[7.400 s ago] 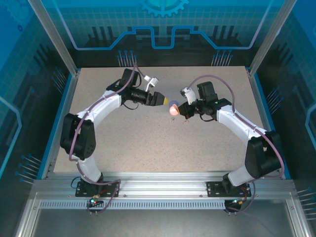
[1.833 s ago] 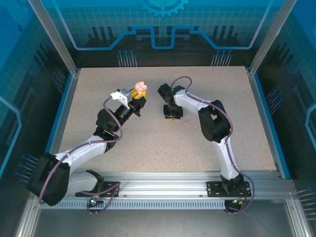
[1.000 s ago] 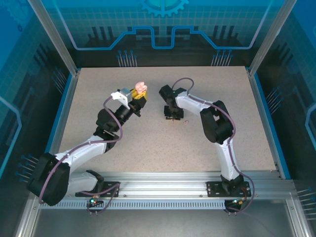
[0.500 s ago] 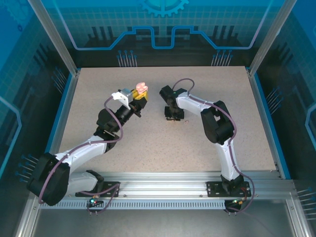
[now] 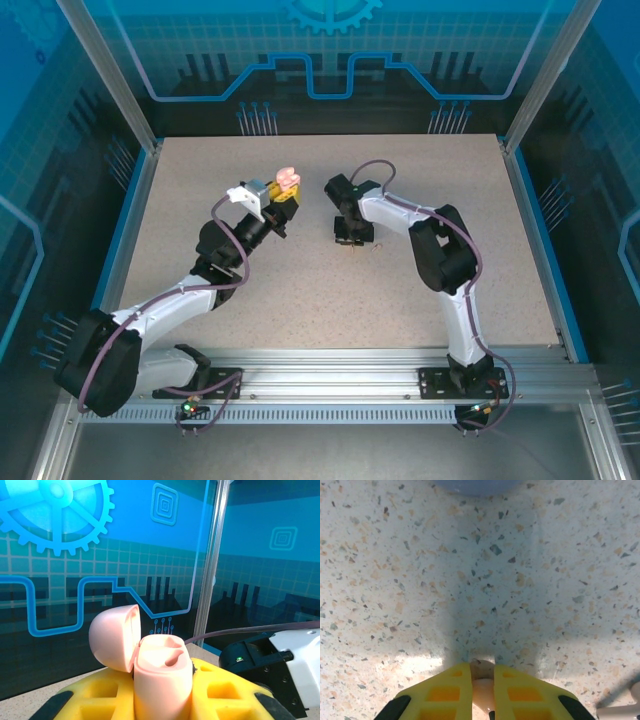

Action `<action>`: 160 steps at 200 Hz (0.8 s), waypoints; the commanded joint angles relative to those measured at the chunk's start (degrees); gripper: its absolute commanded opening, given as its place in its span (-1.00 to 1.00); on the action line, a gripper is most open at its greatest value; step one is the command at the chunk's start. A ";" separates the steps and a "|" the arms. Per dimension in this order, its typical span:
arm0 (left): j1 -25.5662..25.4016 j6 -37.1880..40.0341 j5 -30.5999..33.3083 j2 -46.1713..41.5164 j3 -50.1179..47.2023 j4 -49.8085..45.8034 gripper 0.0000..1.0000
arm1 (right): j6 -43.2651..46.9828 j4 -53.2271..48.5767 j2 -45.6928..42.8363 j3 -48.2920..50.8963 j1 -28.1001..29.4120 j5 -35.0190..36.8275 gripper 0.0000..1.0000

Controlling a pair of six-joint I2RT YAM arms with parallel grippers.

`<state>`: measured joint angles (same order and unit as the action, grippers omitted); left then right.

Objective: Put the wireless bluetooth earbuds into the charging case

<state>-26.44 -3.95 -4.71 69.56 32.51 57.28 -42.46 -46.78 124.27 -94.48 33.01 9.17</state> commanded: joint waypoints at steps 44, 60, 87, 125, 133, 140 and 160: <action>-0.42 0.87 -0.45 -1.23 0.23 1.77 -1.00 | -0.04 2.09 -9.84 5.09 0.49 -0.73 -0.81; -0.43 1.08 -1.09 -1.25 -0.08 1.99 -1.00 | 0.40 3.13 -13.09 6.51 0.38 -0.54 -0.81; -0.79 1.31 -2.11 -1.27 -0.08 2.11 -1.00 | 1.18 5.10 -19.29 8.90 0.29 -0.40 -0.80; -1.91 3.13 -4.81 -0.48 -0.37 3.33 -1.00 | 3.54 8.68 -29.18 10.60 0.21 -0.59 -0.79; -2.14 3.37 -5.05 -0.26 -0.43 3.62 -1.00 | 4.16 9.49 -31.35 10.69 0.21 -0.60 -0.79; -2.41 3.42 -5.16 -0.09 -0.43 3.82 -1.00 | 4.83 10.45 -33.14 10.73 0.21 -0.64 -0.78; -3.26 4.10 -5.56 0.39 -0.27 4.56 -1.00 | 6.78 13.45 -38.54 11.29 0.29 -0.71 -0.77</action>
<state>-28.56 -2.33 -8.16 69.58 32.51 58.00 -38.92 -38.35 92.20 -84.16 33.01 8.54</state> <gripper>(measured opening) 0.221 0.116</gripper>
